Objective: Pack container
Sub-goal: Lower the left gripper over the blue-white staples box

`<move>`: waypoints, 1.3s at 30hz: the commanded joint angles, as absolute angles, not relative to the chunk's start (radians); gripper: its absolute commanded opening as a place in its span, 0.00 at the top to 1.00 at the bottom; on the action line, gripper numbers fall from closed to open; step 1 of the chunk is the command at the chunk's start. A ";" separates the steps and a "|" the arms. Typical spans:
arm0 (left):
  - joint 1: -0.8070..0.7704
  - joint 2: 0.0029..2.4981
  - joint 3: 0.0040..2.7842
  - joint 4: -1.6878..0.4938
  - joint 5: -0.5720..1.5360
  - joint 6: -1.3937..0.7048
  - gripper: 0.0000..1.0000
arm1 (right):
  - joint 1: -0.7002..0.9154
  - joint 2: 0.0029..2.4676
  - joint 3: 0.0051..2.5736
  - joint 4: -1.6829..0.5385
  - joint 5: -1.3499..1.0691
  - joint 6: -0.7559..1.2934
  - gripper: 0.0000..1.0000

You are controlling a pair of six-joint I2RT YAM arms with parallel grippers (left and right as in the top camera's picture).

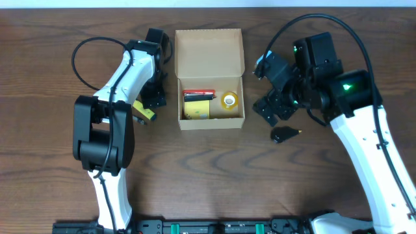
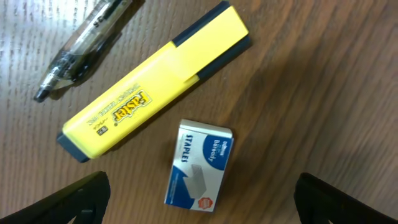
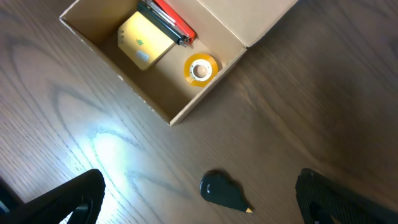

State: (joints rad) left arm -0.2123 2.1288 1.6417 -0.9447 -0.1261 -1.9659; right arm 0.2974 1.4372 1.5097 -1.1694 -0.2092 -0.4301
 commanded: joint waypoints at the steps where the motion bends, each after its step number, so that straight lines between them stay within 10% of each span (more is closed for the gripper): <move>1: -0.208 2.166 1.658 -0.927 -0.152 -1.967 0.04 | 0.291 1.420 1.509 -1.170 -0.213 -0.424 0.01; 39: -0.114 2.204 1.658 -0.881 0.062 -1.843 0.22 | 0.291 1.420 1.509 -1.170 -0.213 -0.423 0.01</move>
